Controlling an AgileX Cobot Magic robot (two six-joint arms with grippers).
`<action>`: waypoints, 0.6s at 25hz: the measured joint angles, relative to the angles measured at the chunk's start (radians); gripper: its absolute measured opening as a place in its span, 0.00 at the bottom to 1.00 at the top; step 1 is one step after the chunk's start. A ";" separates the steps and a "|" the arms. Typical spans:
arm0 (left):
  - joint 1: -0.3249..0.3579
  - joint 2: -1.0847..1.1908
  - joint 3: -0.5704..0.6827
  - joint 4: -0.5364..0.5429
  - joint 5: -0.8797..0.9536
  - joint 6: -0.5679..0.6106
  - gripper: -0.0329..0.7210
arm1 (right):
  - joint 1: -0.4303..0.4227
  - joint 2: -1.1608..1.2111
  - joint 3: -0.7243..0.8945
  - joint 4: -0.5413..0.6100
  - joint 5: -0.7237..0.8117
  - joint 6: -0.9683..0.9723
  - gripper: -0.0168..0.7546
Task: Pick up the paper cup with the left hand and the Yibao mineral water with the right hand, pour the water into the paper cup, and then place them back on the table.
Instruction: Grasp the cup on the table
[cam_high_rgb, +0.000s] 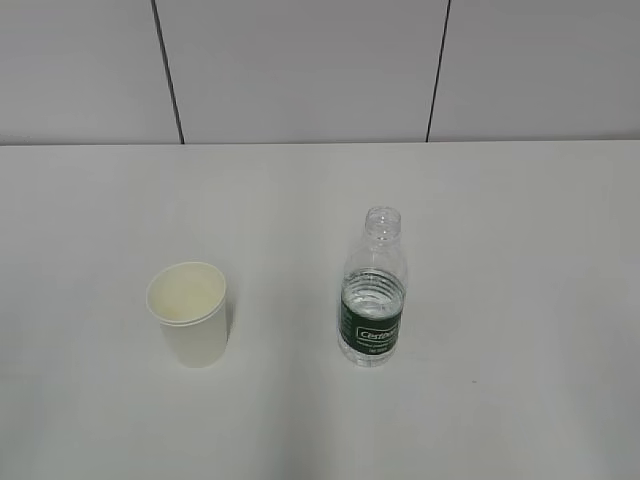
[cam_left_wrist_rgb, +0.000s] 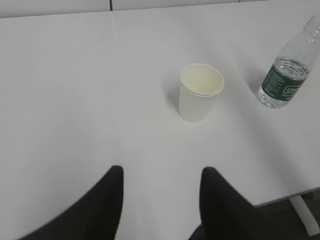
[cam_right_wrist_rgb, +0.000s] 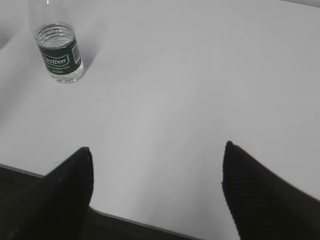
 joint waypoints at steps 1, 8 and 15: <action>0.000 0.000 0.000 0.000 0.000 0.000 0.52 | 0.000 0.000 0.000 -0.002 0.000 0.014 0.79; 0.000 0.000 0.000 0.000 0.000 0.000 0.47 | 0.000 0.000 0.002 -0.010 0.002 0.046 0.79; 0.000 0.000 0.000 0.000 0.000 0.000 0.47 | 0.000 0.000 0.002 -0.011 0.002 0.049 0.79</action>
